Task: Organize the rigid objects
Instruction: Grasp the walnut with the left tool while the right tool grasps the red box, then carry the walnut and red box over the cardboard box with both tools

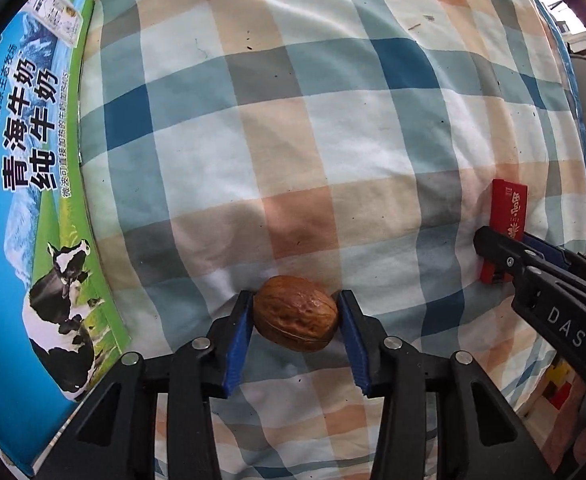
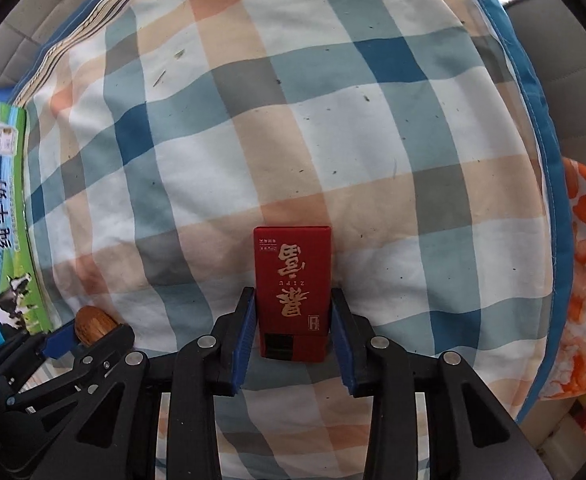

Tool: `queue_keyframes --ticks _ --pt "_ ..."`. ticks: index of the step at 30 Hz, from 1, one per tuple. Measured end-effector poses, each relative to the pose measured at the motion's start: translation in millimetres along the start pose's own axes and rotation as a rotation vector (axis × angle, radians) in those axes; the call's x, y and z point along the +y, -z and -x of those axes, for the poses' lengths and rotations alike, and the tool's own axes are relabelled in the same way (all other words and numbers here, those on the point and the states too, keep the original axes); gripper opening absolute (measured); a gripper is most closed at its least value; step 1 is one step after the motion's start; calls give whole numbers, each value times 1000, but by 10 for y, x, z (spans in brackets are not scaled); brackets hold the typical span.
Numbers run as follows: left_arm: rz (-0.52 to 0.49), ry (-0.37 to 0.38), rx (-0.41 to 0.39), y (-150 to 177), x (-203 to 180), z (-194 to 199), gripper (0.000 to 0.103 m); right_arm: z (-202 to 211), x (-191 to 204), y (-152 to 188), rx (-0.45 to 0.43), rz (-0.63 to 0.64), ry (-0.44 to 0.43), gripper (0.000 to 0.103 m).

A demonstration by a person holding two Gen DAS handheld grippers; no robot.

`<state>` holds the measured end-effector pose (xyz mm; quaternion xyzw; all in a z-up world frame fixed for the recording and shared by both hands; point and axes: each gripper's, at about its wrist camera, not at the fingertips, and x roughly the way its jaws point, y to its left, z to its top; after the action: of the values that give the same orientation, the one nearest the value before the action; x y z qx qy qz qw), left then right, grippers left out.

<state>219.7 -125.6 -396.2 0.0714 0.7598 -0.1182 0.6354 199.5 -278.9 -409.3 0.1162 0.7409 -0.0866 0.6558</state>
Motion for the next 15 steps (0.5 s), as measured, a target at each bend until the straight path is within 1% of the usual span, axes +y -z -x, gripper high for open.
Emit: queue_keyframes --ticks 2,4,8,11,15 --pt "-15 -16 -1 8 -69 -11 37 2 57 6 -2 27 35 37" --pt "-13 -13 -12 17 -118 13 37 -3 110 3 2 35 43 36" --pt "-2 14 -39 74 -133 141 37 45 118 32 15 35 14 36" --pt "0 36 -68 112 -162 290 37 128 86 55 8 37 -9 36" --pt "-17 49 -130 196 -207 570 37 304 66 124 -8 42 -32 36"
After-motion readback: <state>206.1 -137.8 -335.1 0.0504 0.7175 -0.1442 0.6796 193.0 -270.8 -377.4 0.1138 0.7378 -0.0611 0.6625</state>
